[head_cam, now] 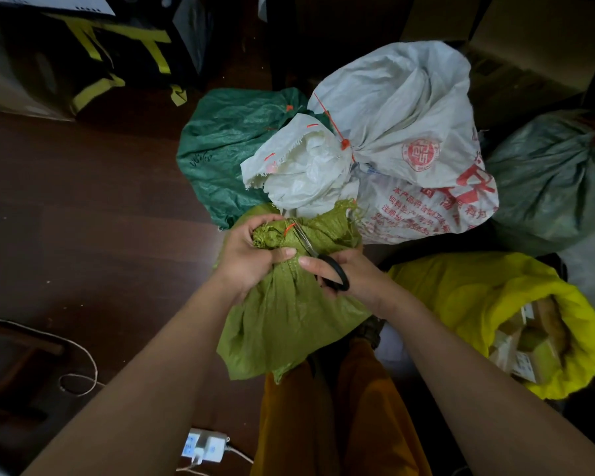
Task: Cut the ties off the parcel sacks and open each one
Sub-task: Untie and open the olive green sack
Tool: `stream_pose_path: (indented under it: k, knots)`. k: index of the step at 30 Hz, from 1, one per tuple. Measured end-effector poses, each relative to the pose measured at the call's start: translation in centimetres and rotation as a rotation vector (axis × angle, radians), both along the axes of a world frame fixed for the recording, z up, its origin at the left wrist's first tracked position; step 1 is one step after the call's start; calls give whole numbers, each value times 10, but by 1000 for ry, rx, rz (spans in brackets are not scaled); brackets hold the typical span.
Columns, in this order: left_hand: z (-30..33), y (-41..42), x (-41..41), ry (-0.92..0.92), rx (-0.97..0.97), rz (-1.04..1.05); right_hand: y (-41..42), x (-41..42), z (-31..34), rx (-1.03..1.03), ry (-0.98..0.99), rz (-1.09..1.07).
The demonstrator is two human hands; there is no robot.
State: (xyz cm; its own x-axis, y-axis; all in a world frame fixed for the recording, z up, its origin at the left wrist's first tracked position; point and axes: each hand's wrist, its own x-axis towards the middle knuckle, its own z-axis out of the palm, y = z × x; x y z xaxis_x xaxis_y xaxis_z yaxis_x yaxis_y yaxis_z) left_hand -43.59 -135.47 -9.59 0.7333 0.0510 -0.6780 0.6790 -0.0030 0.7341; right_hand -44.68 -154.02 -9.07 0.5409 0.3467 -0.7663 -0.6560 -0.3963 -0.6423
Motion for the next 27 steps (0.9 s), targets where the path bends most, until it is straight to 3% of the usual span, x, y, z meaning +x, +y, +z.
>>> stream_pose_path:
  k: [6,14,18,23,27]
  knots:
    - [-4,7,-3,-4,24,27,8,4,-4,-7,44,6]
    - [-3,5,-3,13,17,47,8,-4,-10,-92,-65,-19]
    - [-3,5,-2,21,12,63,-1,-2,0,-32,-49,-12]
    - [-3,0,-4,37,37,-14,9,12,5,-104,-230,-385]
    - [-2,-7,-7,-8,81,-115,20,28,-4,-297,-326,-398]
